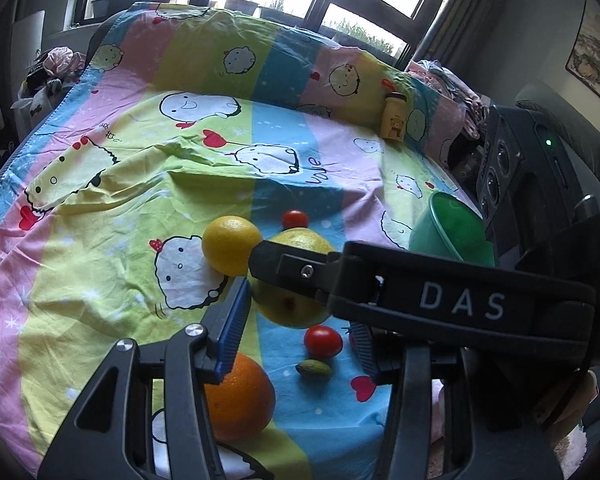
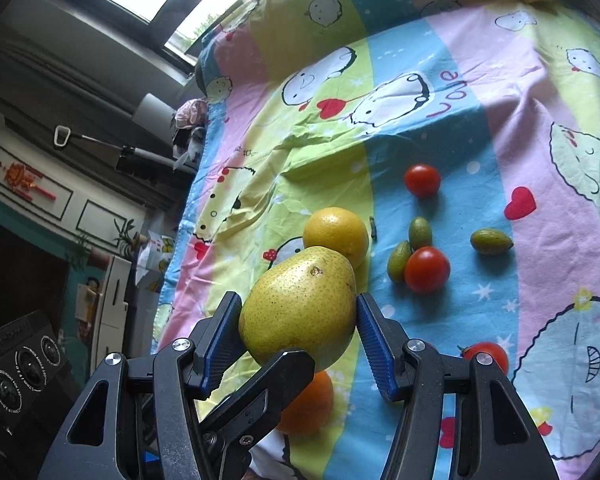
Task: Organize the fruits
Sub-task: 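Lift the pear with the right tool and carry it over the green basin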
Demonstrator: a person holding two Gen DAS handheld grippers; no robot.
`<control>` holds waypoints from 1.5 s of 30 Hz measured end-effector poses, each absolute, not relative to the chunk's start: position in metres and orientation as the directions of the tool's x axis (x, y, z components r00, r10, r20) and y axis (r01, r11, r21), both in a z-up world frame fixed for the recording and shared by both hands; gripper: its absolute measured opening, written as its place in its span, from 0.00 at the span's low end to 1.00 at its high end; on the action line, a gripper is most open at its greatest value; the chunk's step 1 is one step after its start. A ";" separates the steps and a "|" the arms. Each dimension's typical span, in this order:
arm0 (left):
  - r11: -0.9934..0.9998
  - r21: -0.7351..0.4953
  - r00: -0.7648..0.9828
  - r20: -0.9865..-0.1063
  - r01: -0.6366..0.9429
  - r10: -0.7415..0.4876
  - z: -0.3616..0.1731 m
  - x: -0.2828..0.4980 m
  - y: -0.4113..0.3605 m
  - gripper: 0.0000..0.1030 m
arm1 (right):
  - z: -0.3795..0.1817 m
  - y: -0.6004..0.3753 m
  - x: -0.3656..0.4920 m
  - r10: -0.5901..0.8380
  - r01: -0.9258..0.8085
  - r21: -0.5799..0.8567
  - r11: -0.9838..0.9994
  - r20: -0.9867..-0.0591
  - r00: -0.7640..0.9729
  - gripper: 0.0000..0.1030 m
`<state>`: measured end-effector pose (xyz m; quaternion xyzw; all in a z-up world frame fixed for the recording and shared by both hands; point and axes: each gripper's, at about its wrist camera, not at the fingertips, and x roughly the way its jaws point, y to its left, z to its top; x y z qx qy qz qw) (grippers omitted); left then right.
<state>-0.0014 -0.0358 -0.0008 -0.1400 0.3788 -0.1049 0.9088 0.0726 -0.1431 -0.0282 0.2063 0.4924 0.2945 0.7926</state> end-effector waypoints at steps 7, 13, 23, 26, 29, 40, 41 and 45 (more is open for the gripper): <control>0.939 -0.316 0.710 -0.631 0.132 -0.312 0.014 0.003 -0.056 0.47 | -0.014 -0.163 0.072 0.666 -0.259 0.619 0.742 -0.633 0.395 0.59; 0.941 -0.291 0.722 -0.612 0.174 -0.323 0.026 0.007 -0.077 0.47 | -0.003 -0.185 0.072 0.663 -0.251 0.626 0.739 -0.606 0.440 0.59; 0.936 -0.259 0.738 -0.578 0.238 -0.348 0.039 0.009 -0.111 0.47 | 0.009 -0.220 0.067 0.646 -0.230 0.633 0.740 -0.571 0.507 0.59; 0.934 -0.251 0.743 -0.567 0.255 -0.355 0.044 0.010 -0.120 0.47 | 0.015 -0.229 0.064 0.637 -0.235 0.625 0.744 -0.558 0.532 0.59; 0.931 -0.244 0.742 -0.564 0.271 -0.363 0.046 0.012 -0.128 0.47 | 0.017 -0.239 0.064 0.634 -0.233 0.627 0.743 -0.549 0.544 0.59; 0.912 -0.234 0.727 -0.551 0.337 -0.410 0.049 0.021 -0.153 0.47 | 0.021 -0.269 0.064 0.601 -0.197 0.629 0.752 -0.532 0.596 0.59; 0.909 -0.235 0.724 -0.550 0.344 -0.416 0.049 0.022 -0.156 0.47 | 0.021 -0.271 0.064 0.598 -0.193 0.629 0.753 -0.532 0.600 0.59; 0.899 -0.233 0.718 -0.541 0.372 -0.437 0.050 0.024 -0.163 0.47 | 0.023 -0.281 0.061 0.580 -0.176 0.627 0.759 -0.528 0.621 0.59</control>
